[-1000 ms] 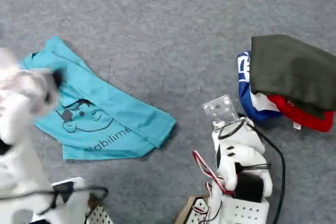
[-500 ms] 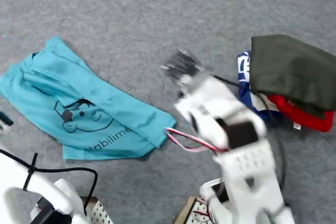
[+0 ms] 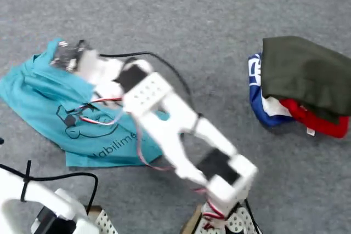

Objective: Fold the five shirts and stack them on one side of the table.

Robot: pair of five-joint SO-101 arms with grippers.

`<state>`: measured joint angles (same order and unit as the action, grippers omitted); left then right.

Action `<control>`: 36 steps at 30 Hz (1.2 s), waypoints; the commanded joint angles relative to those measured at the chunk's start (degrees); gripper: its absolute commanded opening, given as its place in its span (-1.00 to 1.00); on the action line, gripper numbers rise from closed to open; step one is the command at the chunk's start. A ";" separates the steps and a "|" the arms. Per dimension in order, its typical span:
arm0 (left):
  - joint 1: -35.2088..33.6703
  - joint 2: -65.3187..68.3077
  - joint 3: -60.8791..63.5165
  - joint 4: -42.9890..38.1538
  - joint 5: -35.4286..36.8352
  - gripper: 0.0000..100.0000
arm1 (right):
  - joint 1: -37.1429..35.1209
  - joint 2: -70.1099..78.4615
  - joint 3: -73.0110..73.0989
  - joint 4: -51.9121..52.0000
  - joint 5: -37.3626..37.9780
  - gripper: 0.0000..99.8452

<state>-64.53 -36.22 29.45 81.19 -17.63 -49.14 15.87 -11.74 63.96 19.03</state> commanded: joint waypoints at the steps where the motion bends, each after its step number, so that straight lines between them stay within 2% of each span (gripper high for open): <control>1: -2.11 0.04 1.85 -2.55 -1.76 -0.52 | -2.86 9.36 -12.44 0.09 -0.62 -0.47; 11: -3.16 0.04 3.34 -3.96 -2.02 -0.53 | -3.82 39.16 -39.60 0.44 -0.62 -0.48; 13: -3.16 0.04 3.34 -3.96 -2.02 -0.58 | -3.21 43.65 -44.97 1.76 -0.62 -0.57; 18: -3.08 0.04 3.34 -3.87 -2.11 -0.65 | -0.57 51.82 -59.91 5.98 -0.26 -1.00; 20: -2.90 0.04 3.34 -3.96 -2.11 -0.65 | 1.10 53.93 -65.71 8.62 -0.35 -0.96; 27: -2.73 0.13 3.34 -4.04 -2.02 -0.65 | 7.69 57.54 -83.91 18.99 -0.26 -0.99; 33: 0.79 0.48 3.69 -3.34 -2.02 -0.65 | 16.31 53.05 -83.56 27.60 -0.26 -0.99; 36: 6.42 0.48 4.84 -2.37 -1.67 -0.65 | 21.05 50.33 -83.82 33.58 0.62 -0.99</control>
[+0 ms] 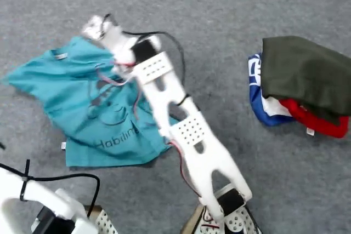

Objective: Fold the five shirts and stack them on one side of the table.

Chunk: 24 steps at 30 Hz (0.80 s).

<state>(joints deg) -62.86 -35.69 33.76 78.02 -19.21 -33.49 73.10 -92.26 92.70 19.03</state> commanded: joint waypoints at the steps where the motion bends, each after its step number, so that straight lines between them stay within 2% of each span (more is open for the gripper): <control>1: 7.03 -0.04 1.05 1.23 -0.09 -0.65 | 7.16 -7.60 -3.30 6.77 2.02 -0.99; 4: 15.82 -0.04 2.90 3.25 0.35 -0.65 | 12.88 -8.75 -3.30 9.58 5.63 -0.99; 12: 40.62 -0.04 6.86 3.69 1.23 -0.64 | 27.38 -8.75 -3.21 9.67 6.15 -0.99; 15: 46.15 0.04 7.91 2.64 2.64 -0.64 | 31.16 -8.75 -3.12 9.67 6.86 -0.99; 19: 51.52 0.04 13.01 -4.04 6.86 -0.64 | 33.89 -8.84 0.66 9.67 10.73 -0.99; 24: 54.42 0.13 17.67 -10.29 12.31 -0.64 | 34.24 -8.75 6.55 9.67 11.60 -0.99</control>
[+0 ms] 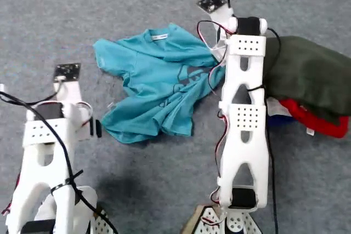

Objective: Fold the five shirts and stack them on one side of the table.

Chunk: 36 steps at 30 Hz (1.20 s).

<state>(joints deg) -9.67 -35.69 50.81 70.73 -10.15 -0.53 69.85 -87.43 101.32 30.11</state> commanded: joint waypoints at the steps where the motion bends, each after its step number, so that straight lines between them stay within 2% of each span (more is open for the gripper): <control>1: 1.14 0.13 0.70 -4.04 5.10 -0.64 | 1.10 -5.49 2.68 1.05 0.35 -0.99; 4: 1.41 0.04 0.18 -6.86 11.08 -0.64 | 0.31 -4.97 5.32 0.44 0.09 -0.99; 9: 1.67 0.04 -0.79 -11.60 18.46 -0.64 | 0.40 -0.40 2.68 0.26 -4.57 -0.99; 15: 5.98 0.13 2.90 -17.41 18.81 -0.64 | -0.04 9.45 -8.04 0.35 -6.24 -0.99; 19: 7.03 0.22 3.43 -20.31 18.64 -0.64 | 0.13 10.51 -8.13 -0.26 -7.82 -0.99; 21: 6.68 0.22 2.99 -19.96 16.09 -0.65 | 0.22 10.33 -8.04 -0.44 -7.91 -0.99; 24: 6.68 0.48 2.37 -18.29 8.09 -0.65 | 0.13 10.68 -8.04 -0.53 -7.65 -0.99; 28: 4.66 6.81 -1.14 -17.49 0.44 -0.65 | 0.13 10.77 -8.04 -0.53 -7.56 -0.99; 31: 2.20 16.31 -8.88 -14.59 -1.85 -0.65 | 0.13 10.86 -8.04 -0.53 -7.56 -0.99; 33: 2.29 22.73 -15.30 -9.67 -3.16 -0.65 | 0.13 10.86 -8.04 -0.53 -7.56 -0.99; 36: 4.31 29.14 -21.10 -6.59 -3.52 -0.65 | 0.13 10.86 -8.04 -0.62 -7.56 -0.99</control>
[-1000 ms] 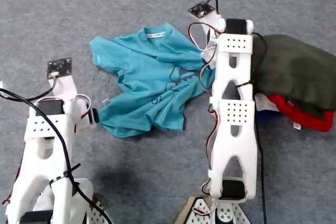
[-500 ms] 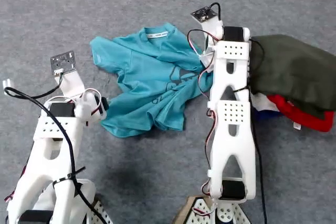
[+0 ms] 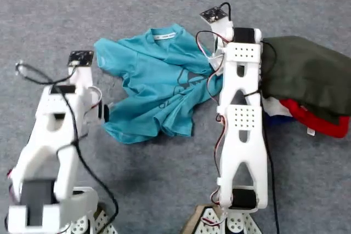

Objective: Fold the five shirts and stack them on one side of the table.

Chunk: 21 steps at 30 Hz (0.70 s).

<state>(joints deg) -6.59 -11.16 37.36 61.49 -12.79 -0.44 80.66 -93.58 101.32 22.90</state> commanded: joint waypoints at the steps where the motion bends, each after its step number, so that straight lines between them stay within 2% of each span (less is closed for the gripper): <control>1: 1.93 5.41 -8.18 2.64 -0.97 -0.65 | 0.04 0.13 -1.89 -0.88 -0.35 -0.99; 5: 5.27 5.58 -8.44 2.20 -1.76 -0.65 | 0.04 0.13 -1.89 -0.88 -0.35 -0.99; 9: 3.87 5.93 -8.26 -1.32 -2.02 -0.65 | 0.04 0.13 -1.89 -0.88 -0.35 -0.99; 15: 2.99 6.20 -7.82 -1.58 -4.66 -0.65 | 0.04 0.13 -1.89 -0.97 -0.35 -0.99; 21: 3.08 12.53 -7.30 -3.87 -4.75 -0.65 | 0.04 0.13 -1.89 -0.97 -0.35 -0.99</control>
<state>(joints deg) -3.16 -0.53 31.91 58.33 -17.01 -0.44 80.66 -93.58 101.23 22.90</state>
